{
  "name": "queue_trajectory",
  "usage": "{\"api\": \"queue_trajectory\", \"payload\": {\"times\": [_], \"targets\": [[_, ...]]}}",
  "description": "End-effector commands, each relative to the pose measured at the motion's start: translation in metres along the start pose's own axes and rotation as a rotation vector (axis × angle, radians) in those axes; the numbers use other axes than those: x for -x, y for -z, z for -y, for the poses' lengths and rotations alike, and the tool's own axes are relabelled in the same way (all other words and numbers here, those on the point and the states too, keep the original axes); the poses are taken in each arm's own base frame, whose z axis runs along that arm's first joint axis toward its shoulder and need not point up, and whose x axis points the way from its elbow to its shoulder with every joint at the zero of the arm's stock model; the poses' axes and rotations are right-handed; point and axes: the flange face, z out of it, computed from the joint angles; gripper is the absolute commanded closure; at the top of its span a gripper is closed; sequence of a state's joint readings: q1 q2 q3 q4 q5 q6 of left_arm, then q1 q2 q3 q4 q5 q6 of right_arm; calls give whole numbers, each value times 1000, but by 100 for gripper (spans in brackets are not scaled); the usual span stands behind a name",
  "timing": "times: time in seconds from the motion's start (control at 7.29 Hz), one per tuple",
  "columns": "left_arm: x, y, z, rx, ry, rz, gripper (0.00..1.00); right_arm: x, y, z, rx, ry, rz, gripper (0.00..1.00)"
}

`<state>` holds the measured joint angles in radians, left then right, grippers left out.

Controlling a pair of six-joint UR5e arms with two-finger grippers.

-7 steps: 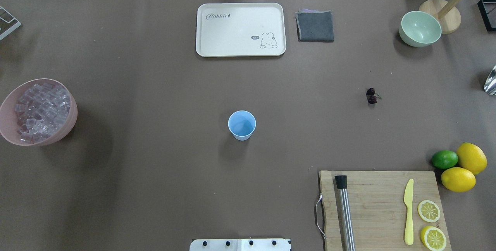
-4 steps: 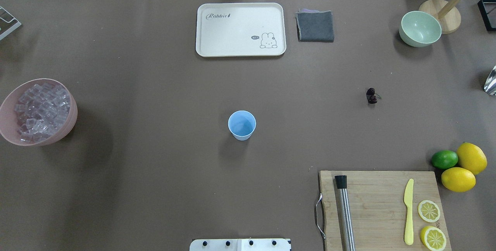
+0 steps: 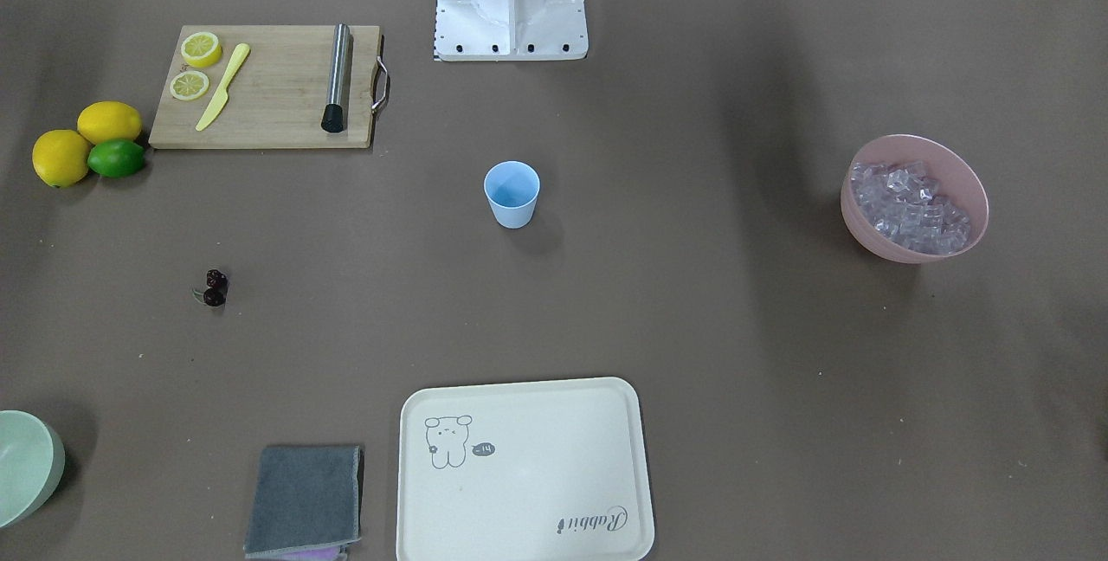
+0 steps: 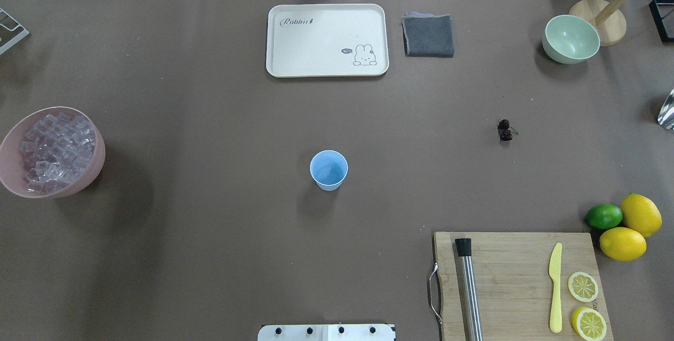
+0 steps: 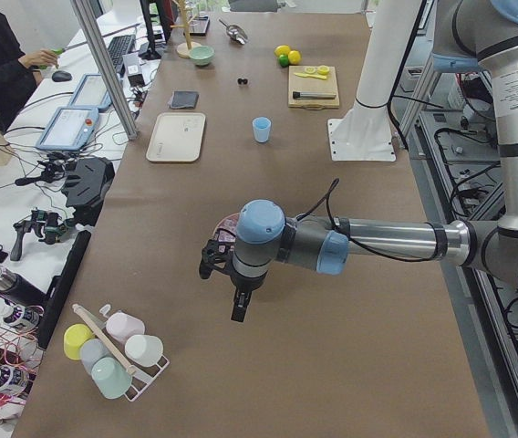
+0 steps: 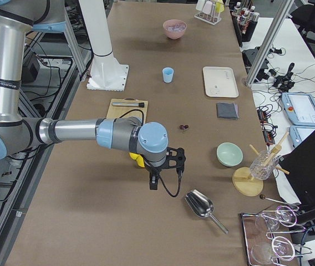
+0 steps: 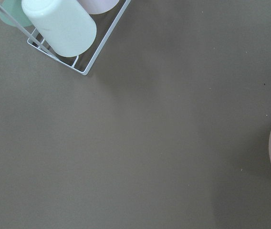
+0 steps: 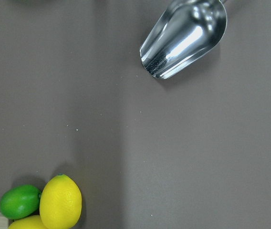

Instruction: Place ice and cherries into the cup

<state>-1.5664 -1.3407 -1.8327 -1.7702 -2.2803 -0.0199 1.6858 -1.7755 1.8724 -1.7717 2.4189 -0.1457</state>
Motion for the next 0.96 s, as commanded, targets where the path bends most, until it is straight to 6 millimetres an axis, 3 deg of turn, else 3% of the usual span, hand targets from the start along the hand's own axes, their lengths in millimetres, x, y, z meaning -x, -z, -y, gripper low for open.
{"api": "queue_trajectory", "payload": {"times": [0.0, 0.82], "targets": [[0, 0, 0, 1, 1, 1, 2, 2, 1, 0, -3, 2, 6, 0], [-10, 10, 12, -29, -26, -8, 2, 11, 8, 4, -19, 4, 18, 0]]}}
